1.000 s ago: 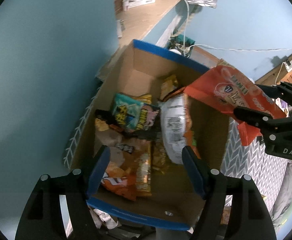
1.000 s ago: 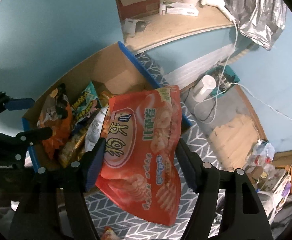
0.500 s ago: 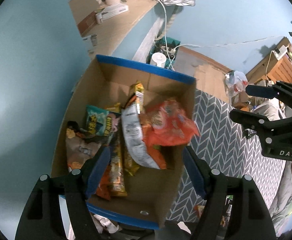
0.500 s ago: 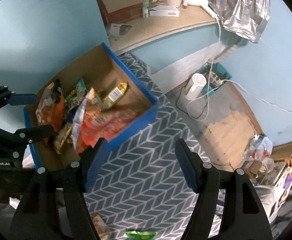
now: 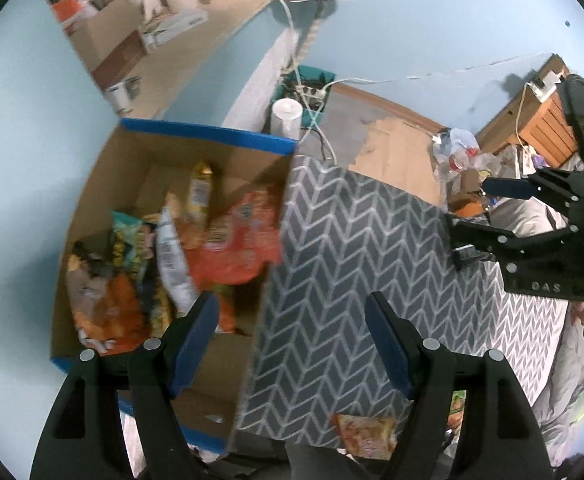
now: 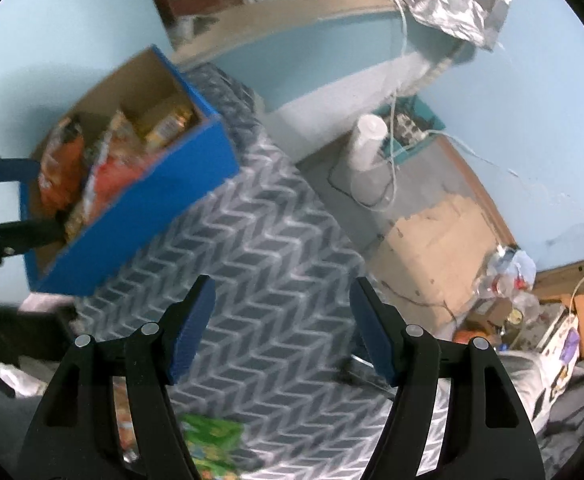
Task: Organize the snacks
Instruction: 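Lower the right tool to the black bag on the bed and grasp it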
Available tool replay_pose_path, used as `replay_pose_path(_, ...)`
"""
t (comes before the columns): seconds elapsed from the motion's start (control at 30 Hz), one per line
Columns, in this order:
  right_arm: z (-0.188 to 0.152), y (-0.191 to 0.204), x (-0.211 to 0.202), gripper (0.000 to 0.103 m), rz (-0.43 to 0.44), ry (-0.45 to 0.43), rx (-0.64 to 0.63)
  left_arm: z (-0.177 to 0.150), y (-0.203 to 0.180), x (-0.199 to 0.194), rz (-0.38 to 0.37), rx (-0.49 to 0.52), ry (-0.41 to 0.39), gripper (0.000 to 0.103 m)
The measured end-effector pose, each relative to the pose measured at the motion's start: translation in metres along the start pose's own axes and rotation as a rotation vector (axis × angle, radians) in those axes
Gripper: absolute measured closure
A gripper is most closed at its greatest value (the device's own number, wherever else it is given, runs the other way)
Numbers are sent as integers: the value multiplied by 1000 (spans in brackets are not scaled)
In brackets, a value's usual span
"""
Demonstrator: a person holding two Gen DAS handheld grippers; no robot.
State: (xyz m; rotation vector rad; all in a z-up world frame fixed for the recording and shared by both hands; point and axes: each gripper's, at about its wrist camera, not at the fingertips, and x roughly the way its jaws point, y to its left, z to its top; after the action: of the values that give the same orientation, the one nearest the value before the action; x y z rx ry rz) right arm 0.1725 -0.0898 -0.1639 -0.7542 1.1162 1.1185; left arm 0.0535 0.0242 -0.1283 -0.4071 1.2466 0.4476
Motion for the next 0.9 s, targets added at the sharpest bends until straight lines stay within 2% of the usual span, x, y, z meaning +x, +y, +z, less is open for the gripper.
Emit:
replay_pose_path(0.27, -26, -61, 29, 33, -51, 74, -4, 13, -47, 33, -5, 53, 15, 27)
replay_pose_path(0.47, -33, -87, 59, 33, -62, 139, -29, 20, -68, 60, -1, 92, 22, 27)
replay_pose_path(0.9, -36, -89, 104, 33, 46, 231, -88, 8, -63, 92, 26, 65, 101, 27)
